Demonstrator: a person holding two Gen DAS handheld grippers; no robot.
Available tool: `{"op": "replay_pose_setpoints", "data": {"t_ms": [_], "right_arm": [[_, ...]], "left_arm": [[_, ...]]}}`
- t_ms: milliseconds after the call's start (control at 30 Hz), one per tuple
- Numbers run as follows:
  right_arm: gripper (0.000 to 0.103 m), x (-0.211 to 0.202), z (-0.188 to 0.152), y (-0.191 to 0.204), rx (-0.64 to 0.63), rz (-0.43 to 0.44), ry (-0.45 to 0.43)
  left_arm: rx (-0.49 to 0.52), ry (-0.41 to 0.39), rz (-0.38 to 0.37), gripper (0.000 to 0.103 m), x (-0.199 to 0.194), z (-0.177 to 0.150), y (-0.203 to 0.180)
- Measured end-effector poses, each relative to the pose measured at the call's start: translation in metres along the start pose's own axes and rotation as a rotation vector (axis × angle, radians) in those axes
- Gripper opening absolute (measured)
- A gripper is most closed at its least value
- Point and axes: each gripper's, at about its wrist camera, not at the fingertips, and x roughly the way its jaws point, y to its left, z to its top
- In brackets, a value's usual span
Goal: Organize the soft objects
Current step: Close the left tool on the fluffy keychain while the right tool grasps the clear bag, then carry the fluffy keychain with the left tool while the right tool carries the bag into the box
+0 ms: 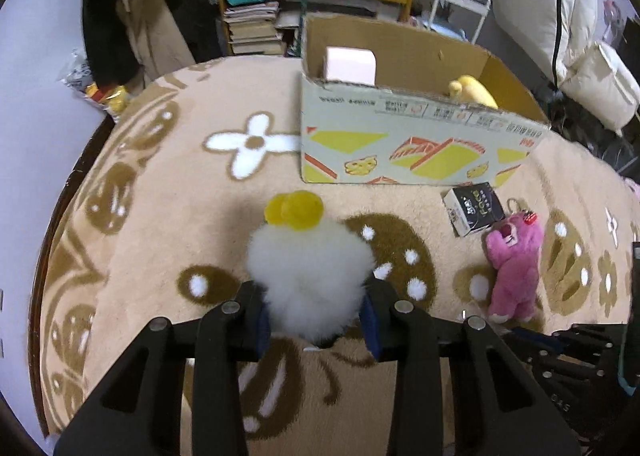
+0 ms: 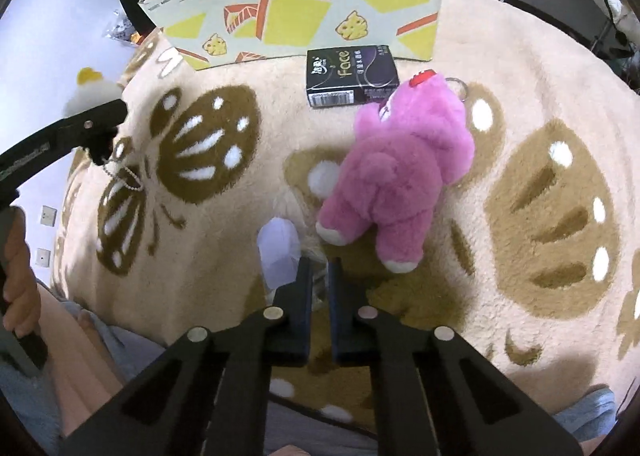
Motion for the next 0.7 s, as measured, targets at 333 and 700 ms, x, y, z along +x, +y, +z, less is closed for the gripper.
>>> {"op": "replay_pose_setpoints", "data": {"t_ms": [333, 700], "right_arm": [[0.003, -0.025, 0.009, 0.003, -0.056, 0.031, -0.150], [0.003, -0.066, 0.028, 0.003, -0.060, 0.028, -0.383]], "left_arm": [[-0.008, -0.110, 0.034, 0.034, -0.033, -0.013, 0.001], [-0.018, -0.216, 0.008, 0.034, -0.053, -0.011, 0.000]]}}
